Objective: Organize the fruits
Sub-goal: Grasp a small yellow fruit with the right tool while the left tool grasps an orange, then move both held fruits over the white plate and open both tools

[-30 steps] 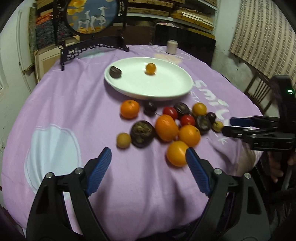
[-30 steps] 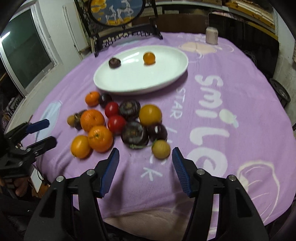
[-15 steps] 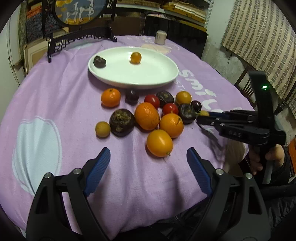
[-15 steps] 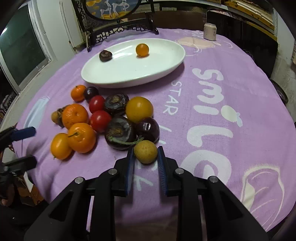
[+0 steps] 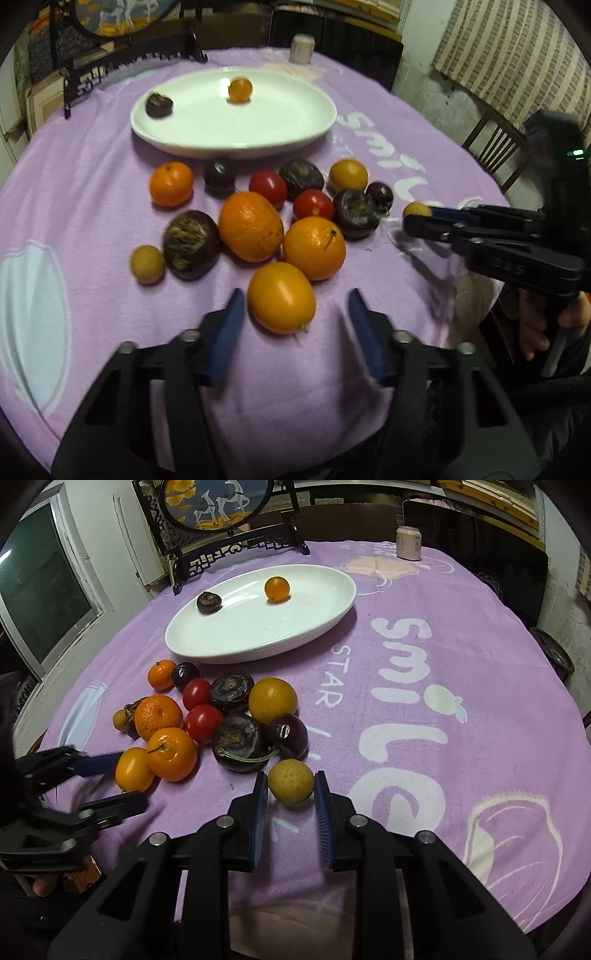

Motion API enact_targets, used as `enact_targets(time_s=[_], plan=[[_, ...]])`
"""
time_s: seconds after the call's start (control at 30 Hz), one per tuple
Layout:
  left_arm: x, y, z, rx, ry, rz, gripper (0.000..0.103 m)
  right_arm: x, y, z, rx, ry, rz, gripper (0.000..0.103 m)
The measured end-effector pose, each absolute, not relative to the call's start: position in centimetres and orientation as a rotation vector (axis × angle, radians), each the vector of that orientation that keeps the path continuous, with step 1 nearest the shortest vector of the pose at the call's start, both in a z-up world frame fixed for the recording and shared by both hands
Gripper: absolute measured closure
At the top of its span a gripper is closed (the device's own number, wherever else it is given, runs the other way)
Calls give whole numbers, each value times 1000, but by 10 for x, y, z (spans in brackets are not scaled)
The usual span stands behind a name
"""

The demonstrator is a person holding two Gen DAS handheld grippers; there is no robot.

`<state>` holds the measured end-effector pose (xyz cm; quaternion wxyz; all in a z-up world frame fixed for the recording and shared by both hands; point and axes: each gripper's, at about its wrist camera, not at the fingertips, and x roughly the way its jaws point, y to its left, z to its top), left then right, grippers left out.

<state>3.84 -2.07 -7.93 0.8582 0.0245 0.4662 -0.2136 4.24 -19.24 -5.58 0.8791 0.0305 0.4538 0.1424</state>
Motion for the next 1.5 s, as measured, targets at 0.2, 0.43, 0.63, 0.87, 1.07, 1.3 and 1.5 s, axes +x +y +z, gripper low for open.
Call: enact_targets(time_s=[0.2,0.43,0.63,0.87,1.07,1.3,1.5], plan=[[42,-21,-82,66,973,-404,68,41,-200,-54,83,942,293,77],[37,-9,-68,48,944,-377,68,39,-202,-53,89,933,297,77],[40,8,-42,41,878,-350,68,38,-201,-46,92,918,317,77],[97,17,0,92,802,-255,67,66,-173,-14,17,861,380,77],[200,10,17,14,825,-171,67,158,-138,24,-39,809,386,77],[272,11,-5,-148,864,-143,67,256,-139,-9,40,872,302,77],[284,4,-27,-144,919,-163,67,273,-148,-33,92,935,284,77]])
